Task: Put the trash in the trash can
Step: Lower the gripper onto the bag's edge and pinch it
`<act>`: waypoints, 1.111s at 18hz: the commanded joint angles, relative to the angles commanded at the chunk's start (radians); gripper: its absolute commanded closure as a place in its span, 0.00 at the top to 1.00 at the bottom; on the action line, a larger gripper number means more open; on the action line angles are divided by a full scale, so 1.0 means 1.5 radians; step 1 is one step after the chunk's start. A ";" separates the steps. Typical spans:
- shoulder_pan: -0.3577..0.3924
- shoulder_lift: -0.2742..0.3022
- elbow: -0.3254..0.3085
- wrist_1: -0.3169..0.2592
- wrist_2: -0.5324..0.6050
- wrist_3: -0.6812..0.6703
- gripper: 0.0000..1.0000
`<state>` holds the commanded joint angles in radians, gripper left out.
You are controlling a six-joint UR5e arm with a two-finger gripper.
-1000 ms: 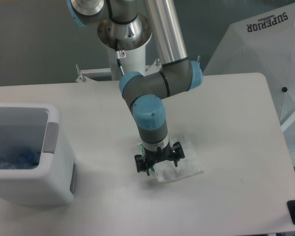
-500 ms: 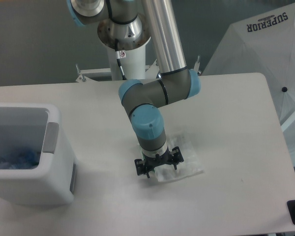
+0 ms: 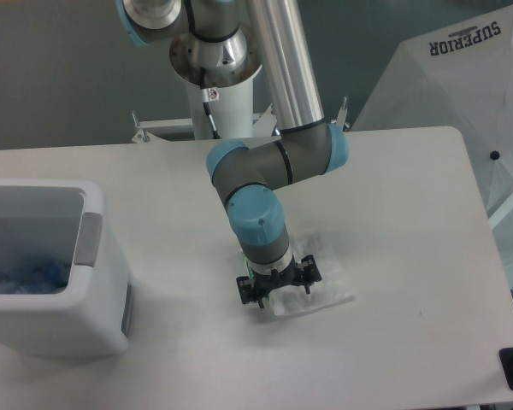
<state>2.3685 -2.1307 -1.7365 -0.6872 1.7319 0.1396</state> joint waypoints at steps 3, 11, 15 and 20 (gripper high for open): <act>0.000 0.000 -0.001 0.000 0.000 0.000 0.69; 0.000 0.000 -0.003 0.000 -0.004 0.001 0.31; 0.002 0.006 -0.005 -0.001 -0.008 0.002 0.06; 0.005 0.022 -0.004 -0.001 -0.011 0.008 0.03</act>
<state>2.3761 -2.0971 -1.7426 -0.6888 1.7150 0.1519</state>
